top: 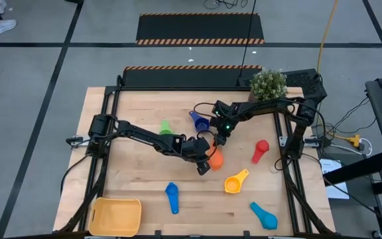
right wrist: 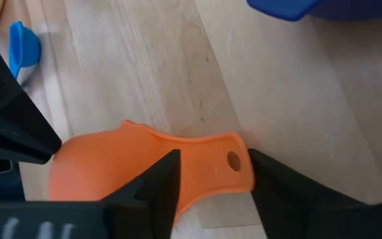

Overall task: Nest measuring cups in basket
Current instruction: Put the orange measuring cup on the table upright

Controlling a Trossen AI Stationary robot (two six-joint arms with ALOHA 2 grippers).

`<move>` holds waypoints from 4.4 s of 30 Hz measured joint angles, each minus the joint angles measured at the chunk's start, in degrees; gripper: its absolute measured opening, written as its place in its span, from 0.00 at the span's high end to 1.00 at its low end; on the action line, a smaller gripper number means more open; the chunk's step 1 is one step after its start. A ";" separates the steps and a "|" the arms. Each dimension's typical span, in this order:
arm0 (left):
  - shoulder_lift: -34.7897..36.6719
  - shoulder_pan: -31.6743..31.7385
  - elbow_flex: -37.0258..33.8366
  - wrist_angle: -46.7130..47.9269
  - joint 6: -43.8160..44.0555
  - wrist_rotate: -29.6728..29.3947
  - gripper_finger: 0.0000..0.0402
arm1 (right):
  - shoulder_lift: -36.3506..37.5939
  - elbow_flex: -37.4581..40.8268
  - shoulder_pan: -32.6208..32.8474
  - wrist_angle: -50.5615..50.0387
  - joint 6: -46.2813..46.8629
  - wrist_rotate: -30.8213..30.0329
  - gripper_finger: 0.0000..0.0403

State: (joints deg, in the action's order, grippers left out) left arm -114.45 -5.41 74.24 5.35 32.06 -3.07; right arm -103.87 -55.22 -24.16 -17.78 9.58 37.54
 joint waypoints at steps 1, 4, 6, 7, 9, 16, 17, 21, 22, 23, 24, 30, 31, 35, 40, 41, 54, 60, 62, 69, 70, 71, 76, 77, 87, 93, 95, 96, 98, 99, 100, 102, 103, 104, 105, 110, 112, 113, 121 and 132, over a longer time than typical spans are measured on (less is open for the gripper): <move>0.00 0.08 0.00 0.06 0.19 0.00 0.91 | 0.00 0.00 0.00 0.02 -0.05 -0.04 0.67; 0.00 0.15 0.00 0.24 1.70 0.02 0.91 | -0.05 0.09 0.02 0.13 -0.06 -0.15 0.76; 0.00 0.15 0.00 0.51 2.88 0.04 0.91 | -0.07 0.09 0.02 0.34 -0.24 -0.19 0.82; 0.00 0.14 0.00 0.52 3.17 0.20 0.91 | -0.07 0.09 0.01 0.37 -0.35 -0.19 0.85; 0.00 0.13 0.00 0.59 4.12 1.26 0.91 | -0.07 0.09 -0.09 0.39 -0.72 -0.04 0.90; 0.16 0.29 0.00 0.67 9.43 6.63 0.91 | 0.00 0.09 -0.11 0.44 -1.72 0.47 0.98; 0.49 0.32 0.00 1.07 10.45 7.85 0.91 | 0.02 0.09 -0.11 0.44 -1.72 0.53 0.99; 2.78 0.76 0.02 4.09 15.13 10.60 0.91 | 1.58 0.09 -0.17 0.22 -1.70 0.48 0.99; 3.34 0.94 0.02 5.31 15.89 10.62 0.91 | 2.18 0.09 -0.17 0.10 -1.70 0.46 0.99; 4.08 1.01 0.03 5.63 16.73 10.61 0.91 | 2.95 0.09 -0.19 -0.16 -1.71 0.29 0.99; 5.18 1.05 0.04 7.22 17.09 10.56 0.91 | 3.85 0.09 -0.20 -0.50 -1.72 0.16 1.00; 11.39 1.22 0.04 12.92 16.47 9.19 0.91 | 10.54 0.09 -0.20 -1.27 -1.86 -0.20 1.00; 12.15 1.26 0.04 12.88 16.21 8.12 0.91 | 11.78 0.09 -0.20 -1.34 -2.07 -0.33 1.00; 16.35 1.74 0.03 15.72 15.46 3.73 0.91 | 17.16 0.09 -0.24 -1.78 -3.85 -0.60 1.00; 21.19 2.87 0.10 18.19 15.45 -1.61 0.91 | 23.52 0.09 -0.90 -2.96 -3.81 -1.22 1.00; 22.31 3.10 0.11 19.20 15.49 -2.55 0.91 | 24.69 0.09 -0.92 -3.12 -3.32 -1.71 1.00; 31.01 5.92 0.01 20.29 15.65 -6.08 0.91 | 36.81 0.04 -1.46 -3.13 -4.74 -1.77 1.00; 33.40 6.06 0.06 17.24 20.67 -6.57 0.91 | 41.39 0.04 -1.46 -2.77 -9.99 -1.78 1.00; 34.58 6.17 -0.06 17.33 23.68 -6.45 0.91 | 42.76 0.04 -1.46 -2.08 -11.35 -1.77 1.00; 37.30 6.18 0.16 9.70 28.70 -6.44 0.91 | 47.94 0.04 -0.23 4.40 -12.34 -4.85 1.00; 38.20 6.18 0.15 9.63 28.74 -6.38 0.91 | 48.61 0.04 0.16 6.05 -12.94 -5.67 1.00; 39.18 6.18 -0.06 10.44 28.74 -6.19 0.91 | 49.22 0.04 0.59 7.81 -13.90 -6.45 1.00; 42.45 5.90 -0.10 7.80 25.93 -5.92 0.91 | 51.40 0.02 2.71 13.26 -23.16 -9.30 1.00; 42.70 5.85 0.15 5.84 25.89 -5.85 0.91 | 51.87 0.02 3.05 14.11 -25.05 -9.31 1.00; 48.31 7.17 -0.07 10.17 43.02 -6.62 0.91 | 53.37 0.04 5.63 27.51 -31.85 -14.54 1.00; 50.76 7.11 0.06 2.66 39.42 -7.26 0.91 | 53.20 0.00 7.61 32.57 -37.84 -21.58 1.00; 51.93 6.64 0.01 0.40 37.36 -8.20 0.91 | 53.15 0.00 8.07 33.62 -40.27 -23.06 1.00; 52.22 6.49 -0.07 -1.19 36.91 -8.79 0.91 | 53.12 0.00 8.47 34.05 -41.31 -23.87 1.00; 52.98 6.58 0.17 -3.82 36.56 -8.98 0.91 | 53.04 0.00 9.10 34.18 -43.78 -24.27 1.00; 53.66 6.90 0.04 -2.96 36.64 -9.04 0.91 | 52.92 0.00 9.40 34.15 -45.19 -24.24 1.00; 53.91 7.27 0.00 -2.75 37.22 -9.10 0.91 | 52.75 0.00 9.76 34.32 -46.76 -24.26 1.00; 54.32 7.61 0.10 -2.65 38.35 -9.20 0.91 | 52.30 -0.10 10.73 34.31 -49.72 -24.26 1.00; 54.52 7.78 0.02 -2.15 38.78 -9.22 0.91 | 51.79 -0.57 11.20 34.34 -51.03 -24.26 1.00; 54.53 7.92 0.00 -2.18 39.26 -9.21 0.91 | 51.18 -1.20 11.69 34.67 -52.07 -24.28 1.00; 54.57 8.08 0.00 -2.30 40.59 -9.38 0.91 | 50.49 -1.90 12.17 34.71 -53.01 -24.34 1.00; 54.54 9.10 0.00 0.85 46.69 -10.58 0.91 | 46.48 -6.65 14.93 34.96 -59.62 -28.22 1.00; 54.54 9.28 0.00 1.38 48.30 -10.29 0.91 | 45.12 -8.04 15.54 35.14 -62.78 -28.85 1.00; 54.55 9.29 0.00 1.52 49.42 -9.76 0.91 | 44.48 -8.46 15.74 35.38 -64.10 -28.87 1.00; 53.94 8.93 0.06 3.54 57.99 -4.91 0.88 | 41.26 -11.18 18.10 36.43 -72.20 -33.33 1.00; 50.71 8.43 0.02 3.45 71.19 -2.66 0.43 | 40.37 -13.38 22.69 36.39 -79.86 -37.57 1.00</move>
State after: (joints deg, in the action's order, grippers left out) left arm -63.75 3.03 74.26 8.80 103.25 -5.73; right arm -63.51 -68.60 -1.48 18.61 -70.28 -0.03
